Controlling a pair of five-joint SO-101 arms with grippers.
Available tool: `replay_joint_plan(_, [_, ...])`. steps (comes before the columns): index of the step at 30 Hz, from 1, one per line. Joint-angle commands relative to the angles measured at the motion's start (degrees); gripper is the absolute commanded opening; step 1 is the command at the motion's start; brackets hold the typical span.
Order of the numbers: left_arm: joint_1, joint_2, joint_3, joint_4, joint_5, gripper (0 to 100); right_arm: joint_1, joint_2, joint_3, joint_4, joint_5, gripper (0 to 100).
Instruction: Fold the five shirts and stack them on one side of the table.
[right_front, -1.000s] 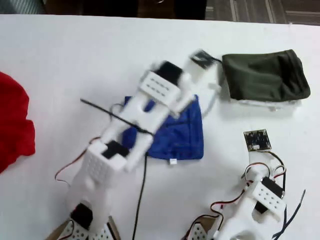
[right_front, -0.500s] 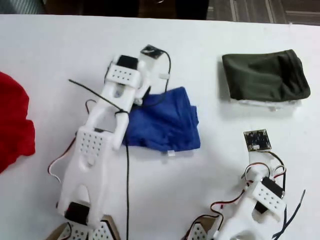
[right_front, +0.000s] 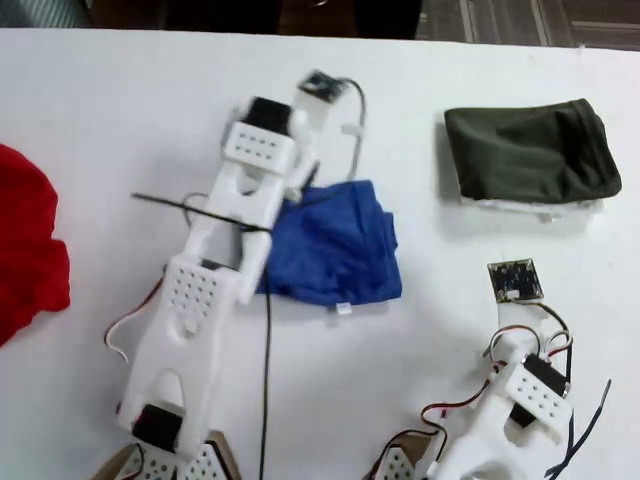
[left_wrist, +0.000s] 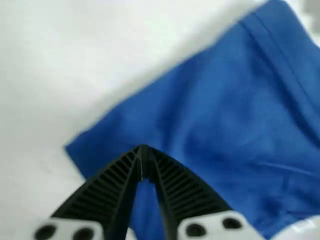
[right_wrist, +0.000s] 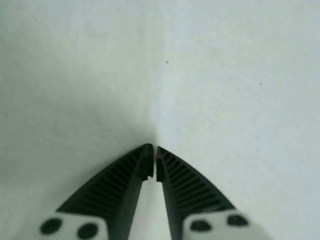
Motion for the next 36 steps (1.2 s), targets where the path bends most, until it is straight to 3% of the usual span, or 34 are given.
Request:
replay_joint_plan(1, [7.03,-10.29,7.69,1.23,2.46,3,0.75,-1.45,-0.26,-0.92,-0.09,2.0])
replay_joint_plan(7, [15.21,-19.08,24.4,-1.49,2.46,3,0.75,-1.45,-0.26,-0.92,-0.09,2.0])
replay_joint_plan(15, [20.48,-19.34,35.82,-14.07,5.36,3,0.75,-1.45,-0.26,-0.92,-0.09,2.0])
replay_joint_plan(24, [25.93,-22.33,30.11,-6.51,5.54,3,0.75,-1.45,-0.26,-1.01,-0.09,2.0])
replay_joint_plan(29, [21.45,-24.79,25.1,-1.32,5.19,3,0.75,-1.45,-0.26,-1.01,-0.09,2.0])
replay_joint_plan(36, [5.54,-33.49,23.6,0.97,0.7,3,-0.22,-1.45,-1.41,-0.66,-0.09,2.2])
